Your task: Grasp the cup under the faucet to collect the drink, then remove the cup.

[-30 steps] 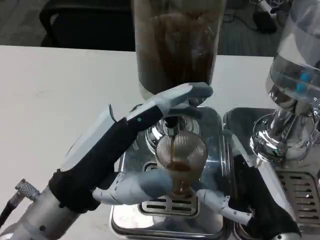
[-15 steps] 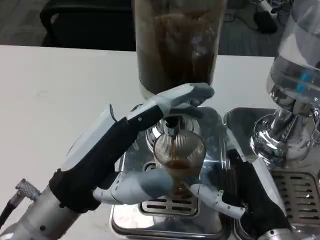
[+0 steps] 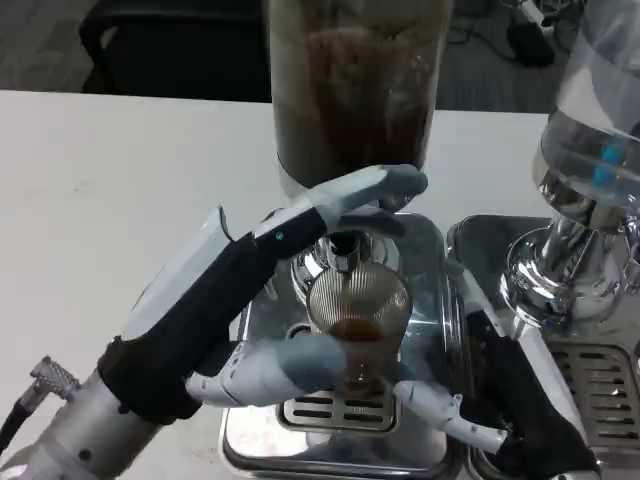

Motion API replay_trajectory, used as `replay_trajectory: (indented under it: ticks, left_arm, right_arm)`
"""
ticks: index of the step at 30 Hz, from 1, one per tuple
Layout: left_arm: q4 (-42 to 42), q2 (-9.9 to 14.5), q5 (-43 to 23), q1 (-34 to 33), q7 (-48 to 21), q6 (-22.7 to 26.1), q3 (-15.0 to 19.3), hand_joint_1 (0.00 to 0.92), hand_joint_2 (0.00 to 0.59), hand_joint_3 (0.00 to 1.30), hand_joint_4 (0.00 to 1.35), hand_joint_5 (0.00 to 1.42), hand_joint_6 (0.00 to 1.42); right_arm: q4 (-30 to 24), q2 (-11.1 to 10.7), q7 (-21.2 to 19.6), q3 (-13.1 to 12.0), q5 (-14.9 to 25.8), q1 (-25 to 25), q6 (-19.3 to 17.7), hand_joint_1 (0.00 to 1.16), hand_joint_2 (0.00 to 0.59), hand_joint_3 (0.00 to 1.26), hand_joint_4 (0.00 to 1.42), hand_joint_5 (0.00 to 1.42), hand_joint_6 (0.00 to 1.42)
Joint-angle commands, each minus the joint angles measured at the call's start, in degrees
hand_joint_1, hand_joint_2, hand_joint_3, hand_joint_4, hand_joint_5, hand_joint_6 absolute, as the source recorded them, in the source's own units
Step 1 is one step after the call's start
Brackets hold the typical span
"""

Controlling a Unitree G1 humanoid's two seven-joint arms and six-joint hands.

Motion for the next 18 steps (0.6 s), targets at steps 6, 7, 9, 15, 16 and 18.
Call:
replay_trajectory:
  ticks: [6, 7, 9, 15, 16, 18]
  left_arm:
    - [-0.3, 0.96, 0.26, -0.08, -1.78, 0.41, -0.97, 0.0, 0.119, 0.22, 0.14, 0.33, 0.24]
    - [-0.31, 1.0, 0.26, -0.05, -1.88, 0.42, -1.05, 0.0, 0.119, 0.22, 0.14, 0.33, 0.23]
    - [-0.2, 0.99, 0.3, 0.13, -1.97, 0.4, -1.12, 0.0, 0.119, 0.22, 0.14, 0.33, 0.23]
    - [0.34, 1.25, -0.01, 0.36, -1.79, 0.35, -0.3, 0.0, 0.118, 0.22, 0.15, 0.33, 0.23]
    - [0.41, 1.34, -0.11, 0.33, -1.82, 0.31, -0.15, 0.0, 0.118, 0.22, 0.15, 0.33, 0.23]
    - [0.5, 1.4, -0.13, 0.17, -1.82, 0.32, -0.13, 0.0, 0.118, 0.22, 0.15, 0.33, 0.23]
  right_arm:
    - [0.0, 0.95, 0.53, 0.62, 0.47, -0.14, -2.41, 0.66, 0.208, 0.0, 0.0, 0.0, 0.0]
    - [0.25, 1.16, 0.44, 0.67, 0.46, -0.29, -2.51, 0.67, 0.207, 0.0, 0.0, 0.0, 0.0]
    - [0.67, 1.56, 0.27, 0.62, 0.43, -0.56, -2.66, 0.67, 0.205, 0.0, 0.0, 0.0, 0.0]
    - [2.04, 3.33, -0.44, 0.56, 0.19, -2.02, -3.05, 0.67, 0.2, 0.0, 0.0, 0.0, 0.0]
    - [2.18, 3.37, -0.24, 0.66, 0.18, -2.17, -3.02, 0.67, 0.2, 0.0, 0.0, 0.0, 0.0]
    - [2.39, 3.33, 0.2, 0.7, 0.25, -2.37, -3.05, 0.68, 0.2, 0.0, 0.0, 0.0, 0.0]
